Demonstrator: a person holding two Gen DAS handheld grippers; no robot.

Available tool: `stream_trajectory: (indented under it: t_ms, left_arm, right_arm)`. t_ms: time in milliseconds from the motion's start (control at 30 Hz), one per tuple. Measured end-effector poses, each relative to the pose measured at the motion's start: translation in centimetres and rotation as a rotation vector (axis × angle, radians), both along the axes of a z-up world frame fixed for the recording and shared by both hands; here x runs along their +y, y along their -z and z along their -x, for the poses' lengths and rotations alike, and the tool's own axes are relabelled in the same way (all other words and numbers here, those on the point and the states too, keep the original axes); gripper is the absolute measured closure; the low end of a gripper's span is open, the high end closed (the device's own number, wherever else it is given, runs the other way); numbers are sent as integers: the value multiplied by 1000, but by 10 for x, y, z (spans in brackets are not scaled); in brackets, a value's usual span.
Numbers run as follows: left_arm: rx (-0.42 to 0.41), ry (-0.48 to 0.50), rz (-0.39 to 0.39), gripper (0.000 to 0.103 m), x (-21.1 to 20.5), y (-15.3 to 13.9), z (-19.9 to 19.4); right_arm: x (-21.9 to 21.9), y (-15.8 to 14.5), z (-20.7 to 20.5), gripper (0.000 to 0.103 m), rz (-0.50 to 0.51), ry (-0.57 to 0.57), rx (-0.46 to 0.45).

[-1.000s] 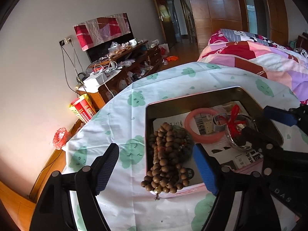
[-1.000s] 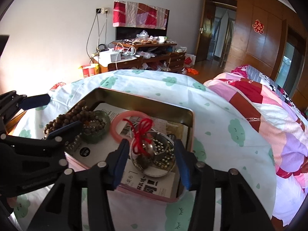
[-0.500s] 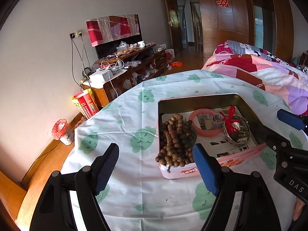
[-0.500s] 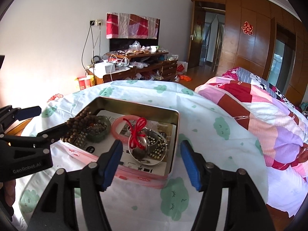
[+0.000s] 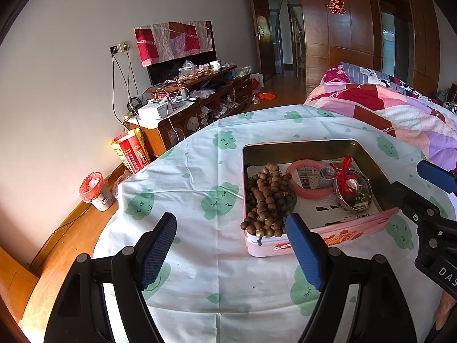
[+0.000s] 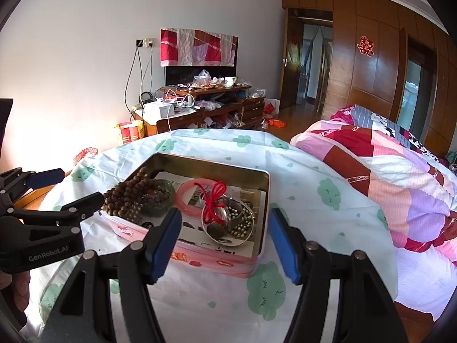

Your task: Organize jewelry

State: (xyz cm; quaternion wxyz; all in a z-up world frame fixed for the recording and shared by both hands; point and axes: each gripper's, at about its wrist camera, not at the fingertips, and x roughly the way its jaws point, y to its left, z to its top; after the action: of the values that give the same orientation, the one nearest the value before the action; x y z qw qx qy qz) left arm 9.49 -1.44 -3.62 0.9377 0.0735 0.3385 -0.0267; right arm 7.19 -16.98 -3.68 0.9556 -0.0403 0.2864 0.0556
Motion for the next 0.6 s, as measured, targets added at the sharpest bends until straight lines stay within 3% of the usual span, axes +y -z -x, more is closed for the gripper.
stream_trajectory:
  t_ms: [600]
  left_arm:
    - [7, -11, -5, 24, 3, -3, 6]
  right_arm:
    - [2, -2, 5, 35, -23, -12, -7]
